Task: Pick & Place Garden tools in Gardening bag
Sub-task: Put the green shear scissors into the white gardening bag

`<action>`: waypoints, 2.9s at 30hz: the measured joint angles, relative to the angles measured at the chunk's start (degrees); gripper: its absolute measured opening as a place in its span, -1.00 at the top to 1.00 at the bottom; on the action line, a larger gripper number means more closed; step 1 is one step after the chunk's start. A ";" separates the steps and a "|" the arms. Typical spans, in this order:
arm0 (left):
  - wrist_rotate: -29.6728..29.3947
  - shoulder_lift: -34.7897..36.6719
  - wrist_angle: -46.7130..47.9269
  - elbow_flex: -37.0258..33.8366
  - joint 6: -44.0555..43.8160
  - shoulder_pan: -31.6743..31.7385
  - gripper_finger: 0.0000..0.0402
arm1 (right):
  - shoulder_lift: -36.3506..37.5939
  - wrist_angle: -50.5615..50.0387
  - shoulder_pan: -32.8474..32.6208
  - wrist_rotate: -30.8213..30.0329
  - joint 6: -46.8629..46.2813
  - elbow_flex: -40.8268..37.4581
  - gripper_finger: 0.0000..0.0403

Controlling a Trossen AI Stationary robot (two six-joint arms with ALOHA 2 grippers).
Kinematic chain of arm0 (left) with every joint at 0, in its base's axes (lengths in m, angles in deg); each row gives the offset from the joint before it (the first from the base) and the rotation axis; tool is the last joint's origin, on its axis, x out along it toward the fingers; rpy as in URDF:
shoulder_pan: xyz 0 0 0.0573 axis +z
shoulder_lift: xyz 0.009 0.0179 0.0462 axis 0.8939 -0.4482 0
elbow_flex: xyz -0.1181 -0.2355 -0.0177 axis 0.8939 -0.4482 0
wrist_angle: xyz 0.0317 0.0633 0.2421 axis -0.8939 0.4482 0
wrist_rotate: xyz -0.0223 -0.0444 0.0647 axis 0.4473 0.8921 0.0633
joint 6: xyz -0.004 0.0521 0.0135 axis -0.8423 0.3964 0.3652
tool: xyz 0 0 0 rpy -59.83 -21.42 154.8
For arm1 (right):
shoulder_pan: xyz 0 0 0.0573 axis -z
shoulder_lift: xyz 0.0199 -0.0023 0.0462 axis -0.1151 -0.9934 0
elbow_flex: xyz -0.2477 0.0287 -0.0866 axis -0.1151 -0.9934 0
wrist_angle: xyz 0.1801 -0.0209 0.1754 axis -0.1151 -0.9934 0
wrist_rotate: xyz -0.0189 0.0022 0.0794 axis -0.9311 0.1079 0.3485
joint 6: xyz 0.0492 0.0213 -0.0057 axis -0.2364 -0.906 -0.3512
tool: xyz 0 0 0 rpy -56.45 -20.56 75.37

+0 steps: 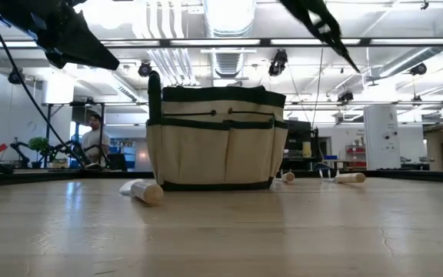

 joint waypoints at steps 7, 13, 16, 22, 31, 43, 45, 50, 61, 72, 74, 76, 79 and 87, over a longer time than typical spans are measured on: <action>-0.13 0.00 -0.04 0.00 0.00 0.00 0.68 | 16.91 27.58 -0.13 -9.06 3.36 -20.77 0.93; -1.00 0.00 -0.04 0.00 0.01 0.00 0.68 | 28.86 53.43 -0.22 -11.14 10.21 -40.16 0.93; -1.26 0.00 -0.04 0.00 0.02 0.00 0.68 | 33.22 61.07 -0.17 -14.64 12.30 -46.93 0.93; -2.08 0.01 -0.04 0.00 -0.03 0.03 0.68 | 37.07 79.45 0.24 -19.18 18.69 -58.38 0.93; -2.70 0.00 -0.30 0.00 -0.55 0.07 0.68 | 37.47 92.85 2.84 -18.54 19.59 -67.25 0.93; -3.87 0.00 -0.52 0.00 -1.14 0.18 0.68 | 36.79 94.36 6.30 -12.86 18.46 -68.11 0.93; -3.90 0.01 -0.51 0.00 -1.15 0.18 0.68 | 36.54 94.57 7.22 -10.48 18.44 -68.11 0.93; -4.07 0.02 -0.53 0.00 -1.38 0.18 0.68 | 34.99 95.33 10.10 -6.89 17.35 -68.11 0.93; -4.07 0.00 -0.50 0.00 -1.55 0.20 0.68 | 31.39 98.63 15.41 0.14 15.41 -68.11 0.93; -4.22 0.00 -0.50 0.00 -1.86 0.20 0.68 | 27.50 102.93 16.66 2.81 13.96 -68.11 0.93; -4.26 0.00 -0.50 0.00 -1.88 0.20 0.68 | 26.81 103.23 16.71 2.94 14.13 -68.11 0.93; -4.26 0.00 -0.50 0.00 -1.91 0.20 0.68 | 26.34 103.25 16.83 3.00 14.03 -68.11 0.93; -4.29 0.00 -0.50 0.00 -1.99 0.20 0.68 | 25.39 103.34 17.19 3.02 13.78 -67.69 0.93; -4.44 0.00 -0.68 0.00 -1.99 0.20 0.68 | 21.35 103.31 19.35 7.53 15.99 -62.61 0.93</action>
